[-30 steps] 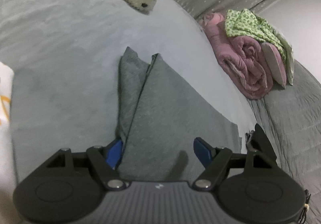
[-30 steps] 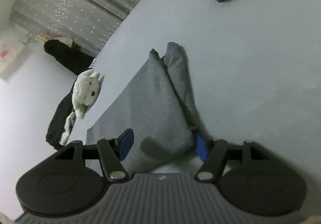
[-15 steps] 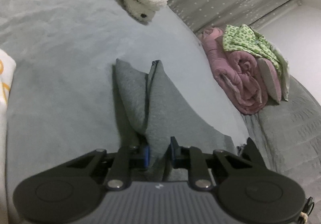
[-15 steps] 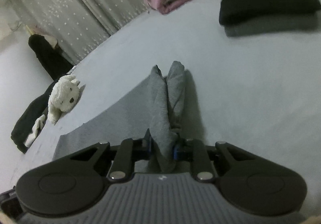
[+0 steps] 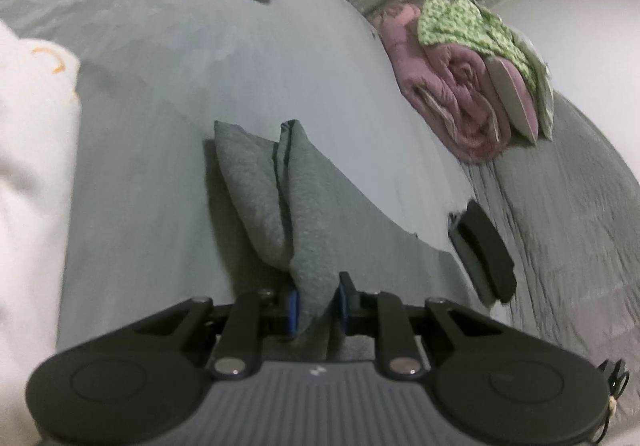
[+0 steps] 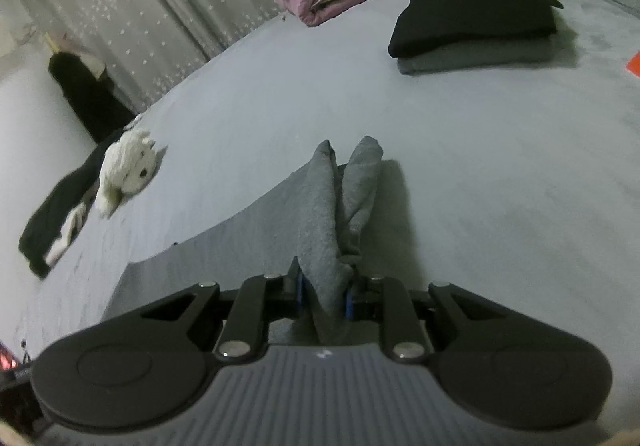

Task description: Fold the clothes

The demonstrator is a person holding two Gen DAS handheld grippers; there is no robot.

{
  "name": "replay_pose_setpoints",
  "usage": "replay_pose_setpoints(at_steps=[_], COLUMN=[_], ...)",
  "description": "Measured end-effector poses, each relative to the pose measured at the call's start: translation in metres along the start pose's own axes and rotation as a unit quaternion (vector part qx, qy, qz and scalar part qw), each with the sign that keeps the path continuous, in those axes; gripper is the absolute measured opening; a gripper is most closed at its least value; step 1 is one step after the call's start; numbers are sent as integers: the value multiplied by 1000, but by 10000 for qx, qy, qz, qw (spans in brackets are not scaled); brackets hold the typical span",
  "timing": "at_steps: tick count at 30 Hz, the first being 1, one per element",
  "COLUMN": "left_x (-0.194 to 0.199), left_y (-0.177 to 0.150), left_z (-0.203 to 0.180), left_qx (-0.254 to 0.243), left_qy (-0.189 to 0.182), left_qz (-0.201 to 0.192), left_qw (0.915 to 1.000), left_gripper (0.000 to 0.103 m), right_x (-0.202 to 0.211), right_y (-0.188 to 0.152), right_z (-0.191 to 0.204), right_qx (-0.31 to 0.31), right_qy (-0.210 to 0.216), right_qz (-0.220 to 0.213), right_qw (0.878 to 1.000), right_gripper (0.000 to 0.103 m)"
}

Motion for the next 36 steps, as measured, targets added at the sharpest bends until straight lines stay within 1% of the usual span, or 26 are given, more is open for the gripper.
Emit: replay_pose_setpoints(at_steps=[4, 8, 12, 14, 15, 16, 17, 18, 19, 20, 21, 24, 25, 26, 29, 30, 32, 34, 35, 36], left_x=[10, 15, 14, 11, 11, 12, 14, 18, 21, 24, 26, 23, 21, 18, 9, 6, 2, 0, 0, -2], left_y=[-16, -28, -36, -38, -38, -37, -35, -33, -30, -27, -24, -19, -19, -20, -22, -23, -25, -27, -28, -29], left_z=[-2, 6, 16, 19, 21, 21, 21, 21, 22, 22, 24, 30, 30, 29, 23, 20, 19, 18, 17, 17], left_qx=[-139, -52, -47, -40, -36, -49, -90, -152, -191, -229, -241, -84, -50, -48, -200, -260, -341, -383, -423, -493], left_qy=[5, 30, 137, 173, 164, 154, 186, 239, 265, 289, 288, 225, 200, 166, 61, 49, 66, 111, 155, 244], left_qz=[172, 372, 455, 467, 450, 423, 366, 256, 148, 40, -51, -124, -119, -113, -125, -137, -180, -253, -277, -289], left_qw=[9998, 9993, 9989, 9988, 9988, 9990, 9991, 9993, 9994, 9993, 9993, 9996, 9997, 9998, 9997, 9996, 9992, 9989, 9986, 9981], left_gripper=[19, 19, 20, 25, 26, 28, 32, 35, 40, 45, 47, 49, 51, 55, 66, 66, 65, 61, 53, 47], right_x=[14, 22, 24, 16, 12, 10, 8, 10, 14, 18, 22, 31, 33, 35, 36, 35, 31, 26, 23, 20], right_y=[-12, -22, -32, -36, -38, -38, -37, -35, -33, -31, -29, -25, -25, -25, -33, -37, -45, -54, -57, -60], right_z=[-5, -10, -15, -21, -25, -29, -32, -34, -35, -36, -37, -31, -27, -22, 4, 13, 31, 46, 52, 57], right_qx=[96, 127, 231, 209, 183, 136, 82, 26, 0, -8, 29, 386, 528, 678, 1362, 1623, 2101, 2488, 2615, 2705], right_qy=[-14, 15, 16, -49, -72, -29, 48, 91, 77, 40, -32, -291, -329, -348, -361, -354, -334, -310, -283, -249], right_qz=[104, 266, 413, 531, 575, 599, 616, 619, 569, 495, 389, -28, -163, -298, -656, -733, -825, -855, -847, -827], right_qw=[9999, 9996, 9989, 9984, 9982, 9981, 9981, 9980, 9983, 9988, 9992, 9988, 9979, 9966, 9878, 9834, 9736, 9643, 9611, 9588], right_gripper=[20, 20, 21, 23, 24, 25, 27, 31, 39, 43, 44, 44, 44, 44, 44, 44, 44, 44, 44, 44])
Point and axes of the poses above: each gripper's, at about its wrist camera, not at the fingertips, and x roughly against the way its jaws point, z to its left, y to its top, the point moved 3 cm from there along -x, roughly the way its jaws point
